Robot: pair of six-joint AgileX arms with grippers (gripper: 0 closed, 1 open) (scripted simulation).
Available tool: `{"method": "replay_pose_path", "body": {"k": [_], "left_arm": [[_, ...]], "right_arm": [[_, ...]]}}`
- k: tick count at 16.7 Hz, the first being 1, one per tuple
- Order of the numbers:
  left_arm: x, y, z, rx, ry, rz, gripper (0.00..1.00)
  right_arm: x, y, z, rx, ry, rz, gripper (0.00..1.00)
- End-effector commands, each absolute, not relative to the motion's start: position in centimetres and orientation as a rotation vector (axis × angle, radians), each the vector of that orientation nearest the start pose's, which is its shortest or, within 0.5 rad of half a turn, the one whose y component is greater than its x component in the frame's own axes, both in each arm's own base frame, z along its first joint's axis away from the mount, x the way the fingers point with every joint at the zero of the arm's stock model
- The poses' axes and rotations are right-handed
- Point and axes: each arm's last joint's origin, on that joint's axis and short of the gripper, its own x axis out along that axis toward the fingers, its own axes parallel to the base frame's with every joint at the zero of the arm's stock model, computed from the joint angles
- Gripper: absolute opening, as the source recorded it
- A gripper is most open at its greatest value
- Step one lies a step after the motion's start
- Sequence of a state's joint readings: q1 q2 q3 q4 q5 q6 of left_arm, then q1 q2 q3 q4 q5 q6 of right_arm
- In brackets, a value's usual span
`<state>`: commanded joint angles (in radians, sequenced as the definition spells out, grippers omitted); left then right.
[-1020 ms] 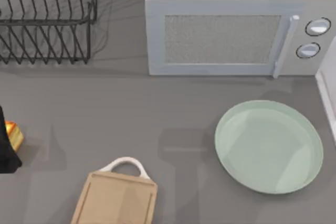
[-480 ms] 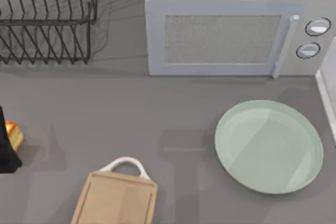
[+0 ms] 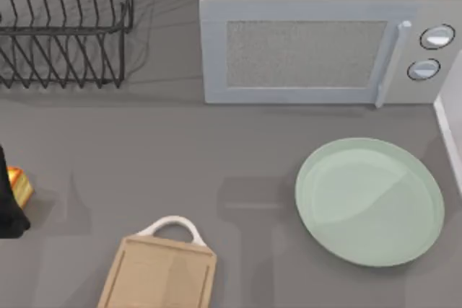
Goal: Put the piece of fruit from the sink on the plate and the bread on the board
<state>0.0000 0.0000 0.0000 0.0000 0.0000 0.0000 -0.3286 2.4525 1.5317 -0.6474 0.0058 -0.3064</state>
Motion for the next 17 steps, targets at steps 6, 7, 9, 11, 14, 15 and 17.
{"method": "replay_pose_path", "body": {"k": [6,7,9,11,14,15,17], "left_arm": [[10.57,-0.12,16.0,0.0,0.0,0.0,1.0],[10.57,-0.12,16.0,0.0,0.0,0.0,1.0],[10.57,-0.12,16.0,0.0,0.0,0.0,1.0],[10.57,-0.12,16.0,0.0,0.0,0.0,1.0],[10.57,-0.12,16.0,0.0,0.0,0.0,1.0],[10.57,-0.12,16.0,0.0,0.0,0.0,1.0],[10.57,-0.12,16.0,0.0,0.0,0.0,1.0]], "right_arm": [[40.32,-13.34,0.63,0.008,1.571,-0.008,0.85],[40.32,-13.34,0.63,0.008,1.571,-0.008,0.77],[40.32,-13.34,0.63,0.008,1.571,-0.008,0.62],[40.32,-13.34,0.63,0.008,1.571,-0.008,0.47],[40.32,-13.34,0.63,0.008,1.571,-0.008,0.25],[40.32,-13.34,0.63,0.008,1.571,-0.008,0.17],[40.32,-13.34,0.63,0.008,1.571,-0.008,0.02]]}}
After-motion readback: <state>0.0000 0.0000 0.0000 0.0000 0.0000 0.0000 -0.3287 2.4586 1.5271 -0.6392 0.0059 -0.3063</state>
